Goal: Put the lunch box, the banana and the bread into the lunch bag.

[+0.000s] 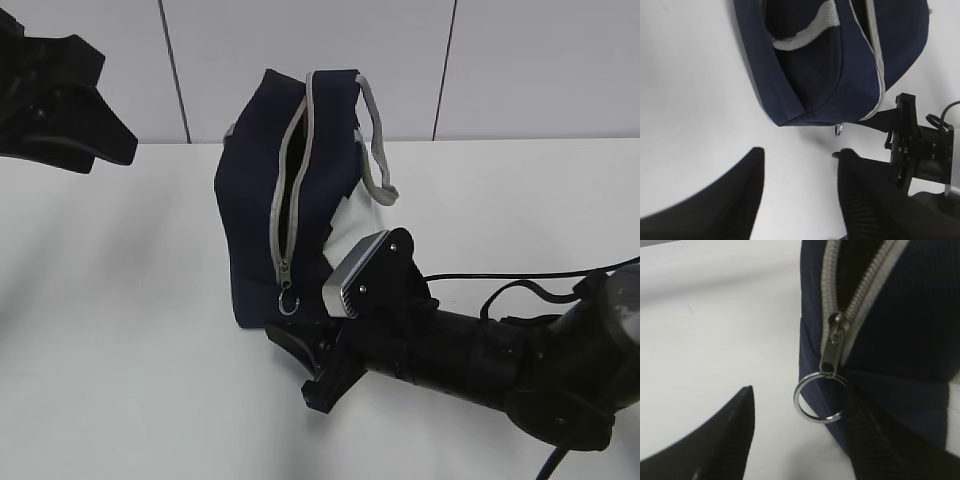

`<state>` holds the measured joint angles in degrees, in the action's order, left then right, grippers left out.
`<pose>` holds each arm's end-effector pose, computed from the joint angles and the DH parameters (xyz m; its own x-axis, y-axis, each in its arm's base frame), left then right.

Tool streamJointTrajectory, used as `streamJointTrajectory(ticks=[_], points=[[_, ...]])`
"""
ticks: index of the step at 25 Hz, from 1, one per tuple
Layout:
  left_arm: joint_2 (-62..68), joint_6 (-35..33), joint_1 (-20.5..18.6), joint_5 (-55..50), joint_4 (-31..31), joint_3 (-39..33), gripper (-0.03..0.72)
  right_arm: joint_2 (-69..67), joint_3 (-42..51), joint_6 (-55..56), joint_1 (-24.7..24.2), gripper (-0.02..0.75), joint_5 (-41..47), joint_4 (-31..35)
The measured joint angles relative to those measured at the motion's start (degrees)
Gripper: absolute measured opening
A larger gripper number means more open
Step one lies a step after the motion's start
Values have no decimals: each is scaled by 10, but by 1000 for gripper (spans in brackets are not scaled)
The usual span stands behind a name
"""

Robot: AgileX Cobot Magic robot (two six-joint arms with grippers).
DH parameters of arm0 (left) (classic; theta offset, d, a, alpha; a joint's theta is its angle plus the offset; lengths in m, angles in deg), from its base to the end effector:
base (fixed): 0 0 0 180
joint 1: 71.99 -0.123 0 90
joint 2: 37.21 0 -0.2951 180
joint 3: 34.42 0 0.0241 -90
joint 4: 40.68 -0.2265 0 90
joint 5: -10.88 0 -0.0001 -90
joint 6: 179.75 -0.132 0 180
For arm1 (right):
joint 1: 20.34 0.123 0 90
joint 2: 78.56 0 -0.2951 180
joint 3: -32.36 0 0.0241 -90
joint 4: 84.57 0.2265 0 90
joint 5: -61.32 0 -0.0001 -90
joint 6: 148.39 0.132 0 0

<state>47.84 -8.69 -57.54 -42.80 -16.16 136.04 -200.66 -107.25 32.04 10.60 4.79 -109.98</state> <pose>0.2527 -0.1107 0.3201 -0.8398 0.1117 -0.5312 0.3294 0.8827 -0.3352 0.2885 0.2280 0.1246 -0.0766 -0.3139 -0.9463 -0.8148 0.5667 -0.1220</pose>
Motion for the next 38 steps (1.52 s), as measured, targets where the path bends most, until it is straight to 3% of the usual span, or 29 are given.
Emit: streamJointTrajectory(ticks=[16,26,38], points=[[0,0,0,-2,-1,0,350,0,-27,14,0,411,40,14],[0,0,0,-2,-4,0,350,0,-27,15,0,172,42,22],[0,0,0,-7,-4,0,350,0,-27,15,0,141,42,22]])
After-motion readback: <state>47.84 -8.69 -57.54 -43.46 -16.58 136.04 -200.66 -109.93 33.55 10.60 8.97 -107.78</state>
